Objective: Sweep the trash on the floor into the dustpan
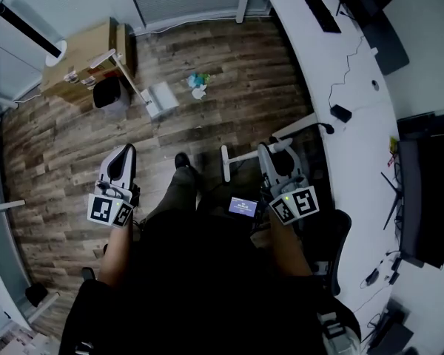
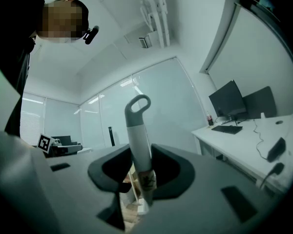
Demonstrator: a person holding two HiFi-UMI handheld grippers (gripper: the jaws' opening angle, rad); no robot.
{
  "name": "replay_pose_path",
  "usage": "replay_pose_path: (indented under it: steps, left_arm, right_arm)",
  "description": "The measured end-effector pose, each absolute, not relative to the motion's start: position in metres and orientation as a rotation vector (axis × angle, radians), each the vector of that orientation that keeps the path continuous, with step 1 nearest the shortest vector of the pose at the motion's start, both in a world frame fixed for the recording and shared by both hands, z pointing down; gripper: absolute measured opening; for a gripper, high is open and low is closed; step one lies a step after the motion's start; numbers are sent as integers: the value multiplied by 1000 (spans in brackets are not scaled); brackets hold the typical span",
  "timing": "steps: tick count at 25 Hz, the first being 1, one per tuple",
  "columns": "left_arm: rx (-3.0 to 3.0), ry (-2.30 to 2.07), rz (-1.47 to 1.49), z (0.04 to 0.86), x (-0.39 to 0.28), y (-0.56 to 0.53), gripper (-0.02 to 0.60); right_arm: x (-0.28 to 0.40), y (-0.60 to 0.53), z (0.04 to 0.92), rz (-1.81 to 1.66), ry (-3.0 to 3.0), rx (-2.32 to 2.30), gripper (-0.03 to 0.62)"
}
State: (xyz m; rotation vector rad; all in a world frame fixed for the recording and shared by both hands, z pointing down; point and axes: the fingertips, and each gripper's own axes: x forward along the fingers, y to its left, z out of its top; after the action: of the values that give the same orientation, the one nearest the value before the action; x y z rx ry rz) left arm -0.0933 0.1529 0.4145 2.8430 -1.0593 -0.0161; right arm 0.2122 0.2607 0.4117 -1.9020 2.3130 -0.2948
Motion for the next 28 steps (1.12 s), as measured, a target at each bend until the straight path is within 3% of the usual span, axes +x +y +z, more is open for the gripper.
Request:
replay_pose_path:
  steps: [12, 28]
  left_arm:
    - [2783, -1050, -144, 424, -125, -2, -6]
    - [2725, -1093, -138, 450, -152, -135, -5]
  right_arm:
    - [239, 122, 405, -409, 2213, -1949, 118]
    - [266, -39, 365, -278, 2232, -1981, 118]
